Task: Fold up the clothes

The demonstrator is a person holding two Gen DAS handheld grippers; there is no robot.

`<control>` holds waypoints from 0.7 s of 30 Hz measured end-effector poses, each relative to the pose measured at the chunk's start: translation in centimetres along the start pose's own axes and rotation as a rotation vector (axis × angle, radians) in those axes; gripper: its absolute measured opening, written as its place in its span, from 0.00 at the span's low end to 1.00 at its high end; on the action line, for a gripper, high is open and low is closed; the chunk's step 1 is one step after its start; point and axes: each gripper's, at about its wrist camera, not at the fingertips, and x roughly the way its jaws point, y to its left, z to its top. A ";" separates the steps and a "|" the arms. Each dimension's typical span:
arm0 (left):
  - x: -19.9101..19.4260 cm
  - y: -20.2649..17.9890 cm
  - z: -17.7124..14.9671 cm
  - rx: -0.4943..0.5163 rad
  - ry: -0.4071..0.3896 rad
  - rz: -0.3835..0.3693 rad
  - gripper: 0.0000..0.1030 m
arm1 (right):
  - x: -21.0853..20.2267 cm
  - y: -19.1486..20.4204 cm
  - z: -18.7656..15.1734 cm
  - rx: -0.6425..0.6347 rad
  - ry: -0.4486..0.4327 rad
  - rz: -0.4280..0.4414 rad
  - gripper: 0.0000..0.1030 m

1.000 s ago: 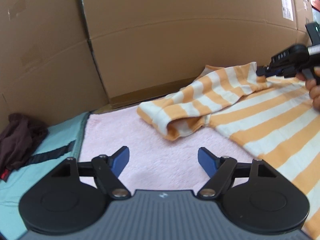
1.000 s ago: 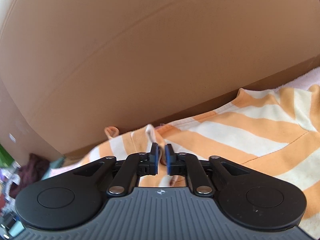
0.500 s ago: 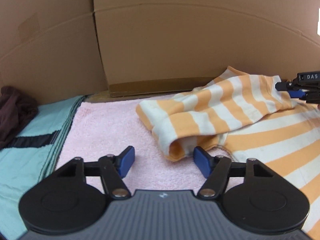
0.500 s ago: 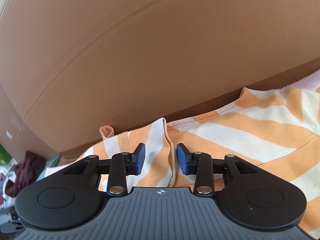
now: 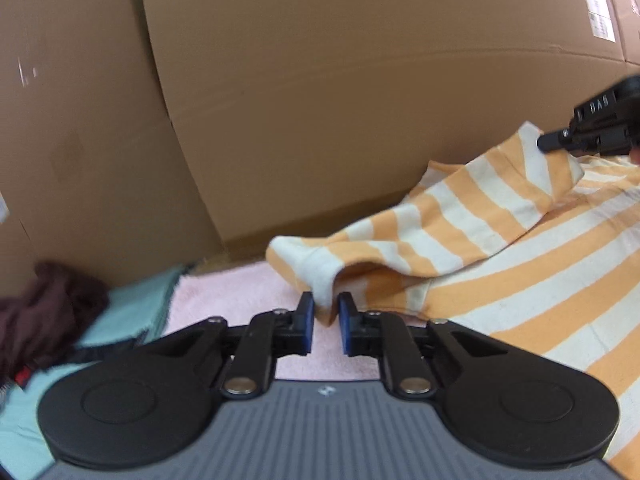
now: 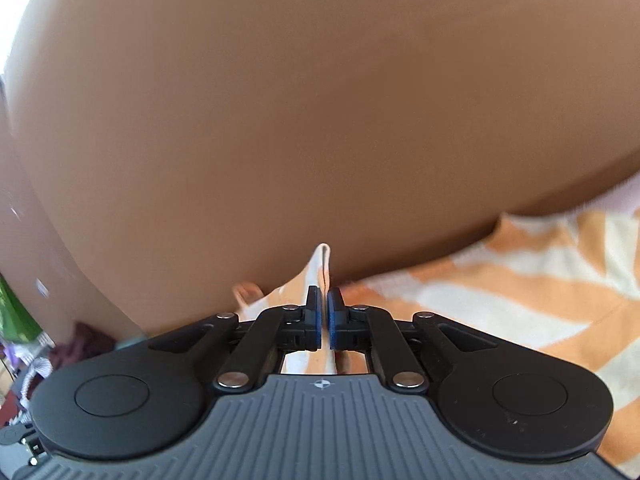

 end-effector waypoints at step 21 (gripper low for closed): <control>2.8 -1.0 0.1 0.175 0.148 0.021 0.09 | -6.1 -8.8 1.4 0.587 -0.208 0.331 0.04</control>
